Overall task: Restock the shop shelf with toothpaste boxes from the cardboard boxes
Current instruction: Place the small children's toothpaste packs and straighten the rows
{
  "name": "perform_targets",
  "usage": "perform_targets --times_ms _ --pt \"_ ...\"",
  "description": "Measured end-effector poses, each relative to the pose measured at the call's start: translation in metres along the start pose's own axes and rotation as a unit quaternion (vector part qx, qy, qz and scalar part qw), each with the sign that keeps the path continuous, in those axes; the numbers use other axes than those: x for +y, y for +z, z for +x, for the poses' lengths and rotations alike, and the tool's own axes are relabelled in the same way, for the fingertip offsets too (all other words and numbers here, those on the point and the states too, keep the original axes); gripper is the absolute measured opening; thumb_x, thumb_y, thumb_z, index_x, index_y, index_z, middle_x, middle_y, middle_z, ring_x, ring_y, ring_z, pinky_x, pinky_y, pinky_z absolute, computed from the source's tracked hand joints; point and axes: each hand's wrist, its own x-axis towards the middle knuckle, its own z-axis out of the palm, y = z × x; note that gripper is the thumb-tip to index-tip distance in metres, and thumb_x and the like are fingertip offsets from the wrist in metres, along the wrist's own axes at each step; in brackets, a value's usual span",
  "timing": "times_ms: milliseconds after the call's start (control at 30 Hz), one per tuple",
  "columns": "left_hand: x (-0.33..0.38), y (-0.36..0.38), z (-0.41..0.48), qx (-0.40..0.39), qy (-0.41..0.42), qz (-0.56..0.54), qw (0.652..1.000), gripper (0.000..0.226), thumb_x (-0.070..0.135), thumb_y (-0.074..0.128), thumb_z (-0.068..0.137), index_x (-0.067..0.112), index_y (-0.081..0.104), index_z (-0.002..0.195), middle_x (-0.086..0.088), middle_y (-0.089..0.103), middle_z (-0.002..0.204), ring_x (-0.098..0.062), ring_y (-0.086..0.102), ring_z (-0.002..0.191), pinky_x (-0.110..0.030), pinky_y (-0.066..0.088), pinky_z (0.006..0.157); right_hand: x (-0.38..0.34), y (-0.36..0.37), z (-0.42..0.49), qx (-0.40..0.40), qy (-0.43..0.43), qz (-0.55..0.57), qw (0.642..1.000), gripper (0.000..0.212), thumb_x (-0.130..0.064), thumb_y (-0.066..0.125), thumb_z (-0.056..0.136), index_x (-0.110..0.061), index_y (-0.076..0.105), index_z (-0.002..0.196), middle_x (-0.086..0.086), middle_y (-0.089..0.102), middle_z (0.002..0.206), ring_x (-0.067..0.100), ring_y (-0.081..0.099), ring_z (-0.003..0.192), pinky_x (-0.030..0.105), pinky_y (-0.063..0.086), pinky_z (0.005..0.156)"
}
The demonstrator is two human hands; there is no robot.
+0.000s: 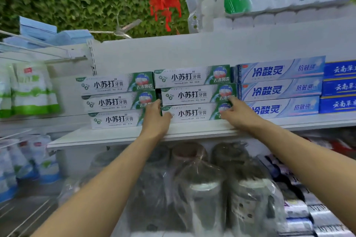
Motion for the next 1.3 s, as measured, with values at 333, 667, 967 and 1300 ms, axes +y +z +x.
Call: perform_targets --times_ms 333,667,967,1300 --pt "0.012 -0.004 0.019 0.065 0.033 -0.101 0.992 0.061 0.01 0.055 0.091 0.028 0.034 0.145 -0.001 0.052 0.13 -0.007 0.057 0.102 -0.009 0.042 0.061 -0.019 -0.001 0.018 0.048 -0.031 0.099 0.993 0.079 -0.01 0.05 0.084 -0.031 0.012 0.15 0.018 0.065 0.102 0.021 0.058 0.07 0.04 0.053 0.064" --pt "0.029 -0.006 0.03 0.079 -0.013 -0.172 0.982 0.059 0.01 0.063 0.089 0.022 0.041 0.142 -0.001 0.055 0.121 -0.017 0.056 0.104 -0.027 0.048 0.077 -0.033 -0.012 0.026 0.024 0.029 0.119 0.992 0.044 -0.003 0.045 0.089 -0.011 0.034 0.131 0.017 0.068 0.091 0.024 0.058 0.058 0.028 0.048 0.048" --pt "0.033 -0.002 0.031 0.079 0.025 -0.165 0.983 0.065 -0.002 0.062 0.086 0.013 0.04 0.144 0.001 0.051 0.139 -0.013 0.049 0.127 -0.031 0.042 0.106 -0.019 -0.003 0.033 0.049 0.001 0.029 0.998 0.068 -0.027 0.047 0.069 -0.036 0.023 0.132 0.005 0.065 0.098 0.031 0.067 0.085 0.056 0.054 0.078" --pt "0.021 0.005 0.028 0.066 -0.003 -0.177 0.982 0.053 -0.008 0.047 0.092 0.008 0.044 0.142 0.002 0.056 0.129 -0.012 0.054 0.117 -0.021 0.043 0.095 -0.015 0.0 0.015 -0.006 -0.062 -0.01 0.998 0.065 -0.016 0.051 0.086 -0.02 0.025 0.145 0.011 0.067 0.097 0.019 0.062 0.081 0.042 0.052 0.082"
